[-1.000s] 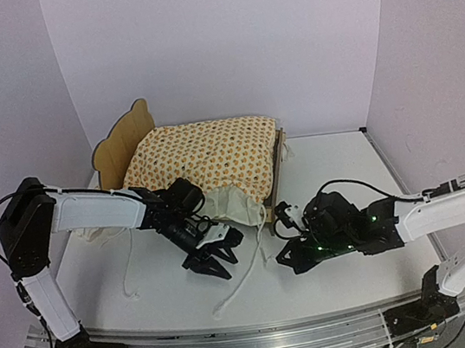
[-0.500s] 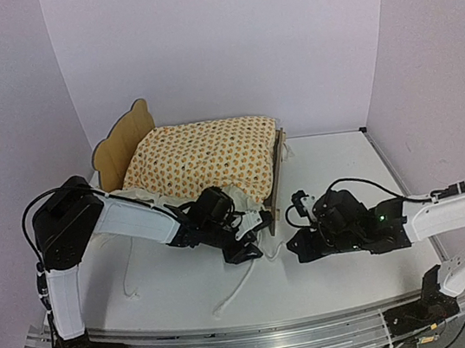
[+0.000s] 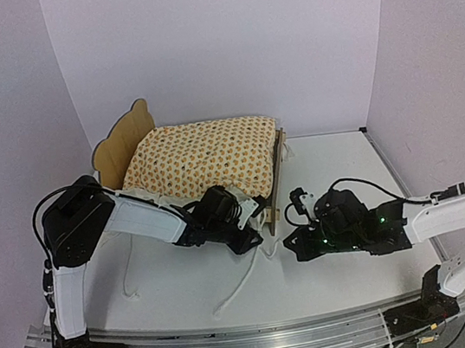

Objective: Set up the pet bed

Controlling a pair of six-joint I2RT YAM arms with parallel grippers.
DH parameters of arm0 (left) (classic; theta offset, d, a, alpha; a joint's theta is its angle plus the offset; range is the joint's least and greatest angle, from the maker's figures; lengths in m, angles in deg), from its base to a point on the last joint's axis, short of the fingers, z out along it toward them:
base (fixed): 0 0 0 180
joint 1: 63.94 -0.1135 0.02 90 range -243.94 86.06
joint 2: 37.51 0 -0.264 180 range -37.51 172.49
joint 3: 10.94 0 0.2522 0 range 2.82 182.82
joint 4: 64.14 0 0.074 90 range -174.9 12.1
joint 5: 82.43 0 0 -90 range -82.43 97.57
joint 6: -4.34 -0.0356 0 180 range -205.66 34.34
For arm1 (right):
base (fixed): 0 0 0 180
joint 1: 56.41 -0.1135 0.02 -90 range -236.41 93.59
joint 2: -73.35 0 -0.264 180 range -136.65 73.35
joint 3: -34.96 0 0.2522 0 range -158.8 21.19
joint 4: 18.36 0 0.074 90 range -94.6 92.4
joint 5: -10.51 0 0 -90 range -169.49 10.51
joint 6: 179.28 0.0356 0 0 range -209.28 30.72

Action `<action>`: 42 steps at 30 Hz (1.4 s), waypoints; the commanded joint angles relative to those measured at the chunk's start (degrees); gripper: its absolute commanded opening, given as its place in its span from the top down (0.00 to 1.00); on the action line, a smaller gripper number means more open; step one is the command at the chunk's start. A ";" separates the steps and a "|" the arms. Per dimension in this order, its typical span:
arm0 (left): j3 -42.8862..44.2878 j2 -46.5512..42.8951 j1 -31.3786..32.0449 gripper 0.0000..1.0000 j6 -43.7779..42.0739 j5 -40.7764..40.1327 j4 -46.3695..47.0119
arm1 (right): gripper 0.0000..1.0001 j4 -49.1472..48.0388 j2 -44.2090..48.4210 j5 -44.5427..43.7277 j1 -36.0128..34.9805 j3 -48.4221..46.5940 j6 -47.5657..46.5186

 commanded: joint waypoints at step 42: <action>10.22 0.75 0.86 0.96 -8.71 21.97 -17.10 | 1.00 -2.86 -12.96 0.32 2.57 -5.95 10.57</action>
